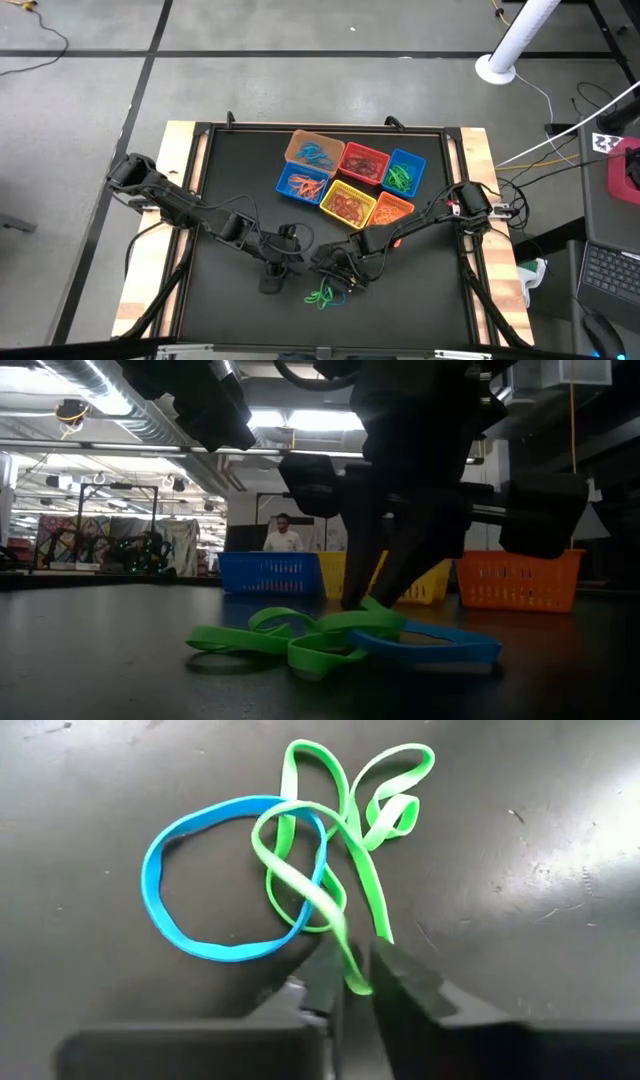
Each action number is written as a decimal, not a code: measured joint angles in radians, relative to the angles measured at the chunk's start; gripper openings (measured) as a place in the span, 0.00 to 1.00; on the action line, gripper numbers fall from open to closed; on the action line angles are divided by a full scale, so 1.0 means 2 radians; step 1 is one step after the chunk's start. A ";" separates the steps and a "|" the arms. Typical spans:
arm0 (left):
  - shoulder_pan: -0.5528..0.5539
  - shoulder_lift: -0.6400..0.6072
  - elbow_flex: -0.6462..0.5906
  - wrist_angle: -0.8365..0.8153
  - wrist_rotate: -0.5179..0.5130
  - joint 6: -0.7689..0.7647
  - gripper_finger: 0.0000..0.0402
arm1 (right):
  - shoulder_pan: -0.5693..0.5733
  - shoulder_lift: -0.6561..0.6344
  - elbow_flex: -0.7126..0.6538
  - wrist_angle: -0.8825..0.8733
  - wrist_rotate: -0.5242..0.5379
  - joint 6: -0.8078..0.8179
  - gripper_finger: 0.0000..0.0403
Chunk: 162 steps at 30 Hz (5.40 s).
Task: Sort rubber bands into baskets
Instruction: Put the green rubber band into the right blue basket
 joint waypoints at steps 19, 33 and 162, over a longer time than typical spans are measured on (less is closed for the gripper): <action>0.000 0.000 0.000 0.000 0.000 0.004 0.45 | -0.007 -0.116 0.000 -0.110 0.132 0.044 0.03; 0.000 0.000 0.000 0.003 0.000 0.017 0.45 | -0.107 -0.253 0.000 -0.299 0.234 0.098 0.01; 0.026 0.302 0.255 -0.156 0.131 0.086 0.43 | -0.451 -0.279 0.000 -0.406 0.187 0.172 0.38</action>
